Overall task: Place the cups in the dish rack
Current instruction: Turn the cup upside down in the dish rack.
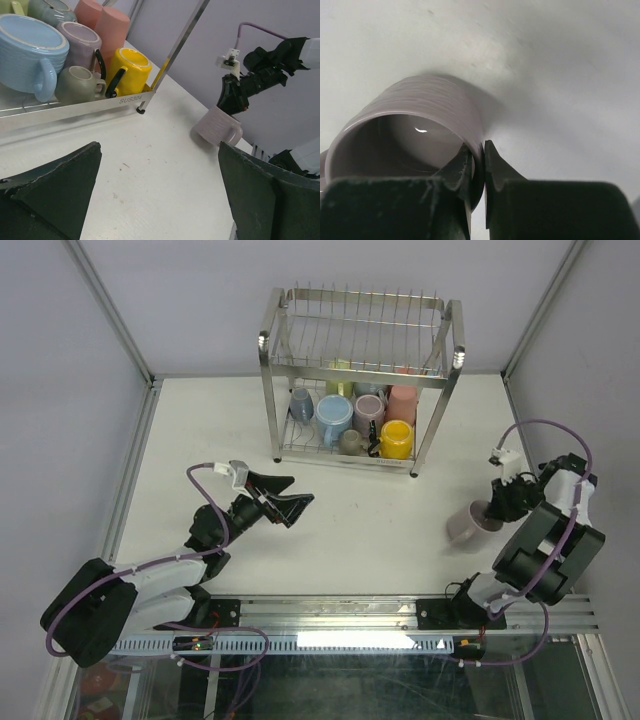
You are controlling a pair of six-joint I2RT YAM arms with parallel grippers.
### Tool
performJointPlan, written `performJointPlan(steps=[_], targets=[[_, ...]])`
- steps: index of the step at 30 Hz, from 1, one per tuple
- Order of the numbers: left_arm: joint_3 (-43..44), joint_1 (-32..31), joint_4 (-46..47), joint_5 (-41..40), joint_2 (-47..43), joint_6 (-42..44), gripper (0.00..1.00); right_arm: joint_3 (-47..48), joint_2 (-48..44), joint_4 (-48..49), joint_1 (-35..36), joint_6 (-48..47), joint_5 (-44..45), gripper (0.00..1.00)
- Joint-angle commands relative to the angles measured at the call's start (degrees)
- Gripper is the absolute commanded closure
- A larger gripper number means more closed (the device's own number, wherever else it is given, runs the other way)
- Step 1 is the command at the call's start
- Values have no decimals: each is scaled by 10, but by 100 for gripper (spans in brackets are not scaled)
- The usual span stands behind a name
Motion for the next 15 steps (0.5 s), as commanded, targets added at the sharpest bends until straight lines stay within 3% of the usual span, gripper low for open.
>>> performJointPlan(steps=[1,9,15], targets=[[7,6,76,31,12,-45,1,49,-19,-103,78,2,-123,100],[19,6,190,93,119,-166,1,78,-52,-113,287,71,-218,100],[42,4,349,170,262,-342,7,111,-45,-97,346,89,-300,100]])
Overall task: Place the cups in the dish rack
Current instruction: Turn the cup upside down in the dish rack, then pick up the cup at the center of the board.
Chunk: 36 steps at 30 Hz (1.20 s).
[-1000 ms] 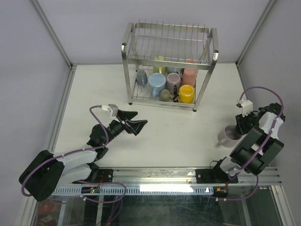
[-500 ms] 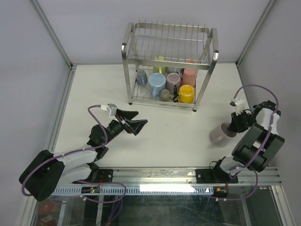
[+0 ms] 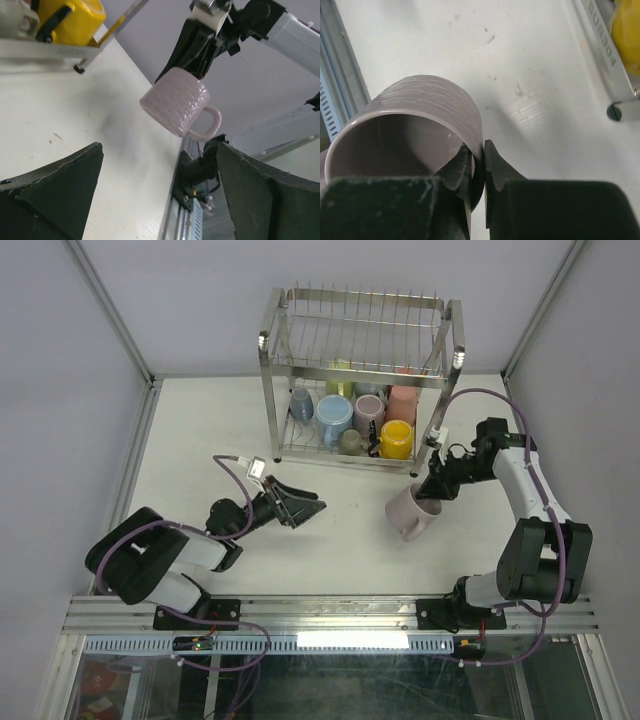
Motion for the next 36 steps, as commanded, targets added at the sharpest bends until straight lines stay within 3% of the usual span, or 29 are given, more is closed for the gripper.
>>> performJointPlan(steps=[1,4,13,16,20,26,36], targets=[[36,3,203,79,97,-187,10,45,-23,4,17,45,-134,100],[53,-14,216,82,137,-275,15,34,-35,67,18,81,-168,100],[47,-130,215,-82,115,-334,13,-98,-211,408,23,258,-215,100],[75,-161,215,-106,129,-349,13,-75,-214,403,26,261,-211,100],[124,-193,215,-101,145,-347,13,-87,-235,479,27,317,-201,100],[182,-240,215,-125,152,-317,13,-141,-256,689,31,499,-205,100],[238,-269,215,-216,187,-327,13,-163,-263,841,44,668,-210,100]])
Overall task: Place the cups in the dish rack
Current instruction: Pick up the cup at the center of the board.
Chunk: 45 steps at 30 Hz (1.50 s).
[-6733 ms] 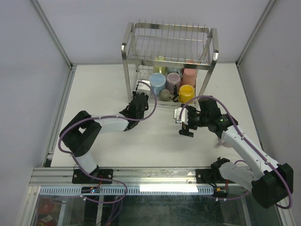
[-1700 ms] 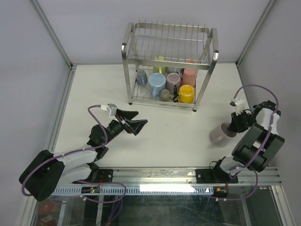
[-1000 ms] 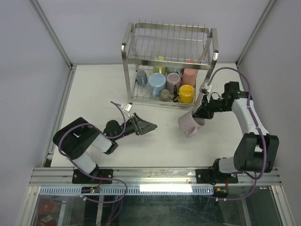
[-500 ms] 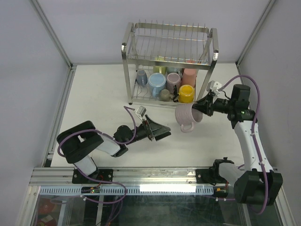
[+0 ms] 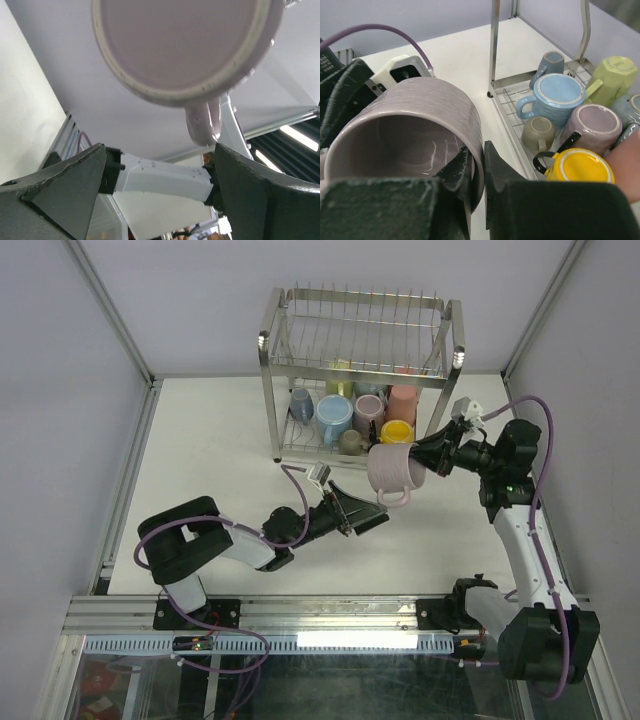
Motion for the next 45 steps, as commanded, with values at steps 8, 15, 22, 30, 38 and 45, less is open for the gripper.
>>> performJointPlan(steps=[8,15,22,30,38,45], targets=[[125,-26,174,-88,41,-33,33,-44,-28,236,15,162,-19,100],[135,-27,174,-112,36,-27,56,-59,-28,271,18,179,-24,100],[131,-24,175,-112,25,-22,91,-70,-29,282,19,179,-38,100],[83,-10,174,-117,-26,23,100,-40,-33,155,19,130,-46,79],[-8,20,175,-115,-74,52,100,41,-40,-128,17,-120,-30,23],[-90,49,175,-123,-118,81,100,82,-34,-261,11,-232,-34,12]])
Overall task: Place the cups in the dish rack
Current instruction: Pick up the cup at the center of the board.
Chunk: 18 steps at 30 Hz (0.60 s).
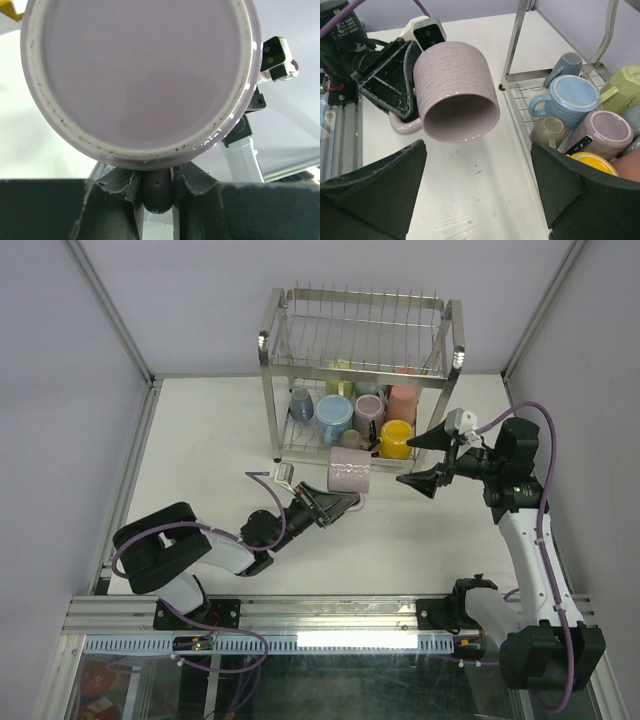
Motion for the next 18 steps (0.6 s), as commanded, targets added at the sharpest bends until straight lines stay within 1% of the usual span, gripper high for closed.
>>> performJointPlan(steps=[1,4,6,9,11,12,14,16,18], targets=[[-37,22,174,-10,-65,43,100,55,-3,-147,-4,-133,-8,11],[-77,53,173,-15,-79,52,100,89,0,-265,-2,-211,-8,9],[-100,72,162,-18,-87,56,100,107,1,-326,-2,-249,1,9],[-124,97,126,-18,-102,76,100,120,1,-386,-3,-272,24,9],[-126,110,80,-16,-140,99,100,116,-1,-408,-3,-280,32,9],[-124,114,41,-17,-157,114,100,112,-2,-413,-2,-281,33,9],[-107,117,-83,-23,-205,161,100,100,-6,-415,-1,-282,32,9],[-75,117,-240,-39,-265,219,100,87,-9,-410,-2,-276,30,9],[-36,116,-388,-79,-317,273,100,77,-14,-402,-2,-269,27,9]])
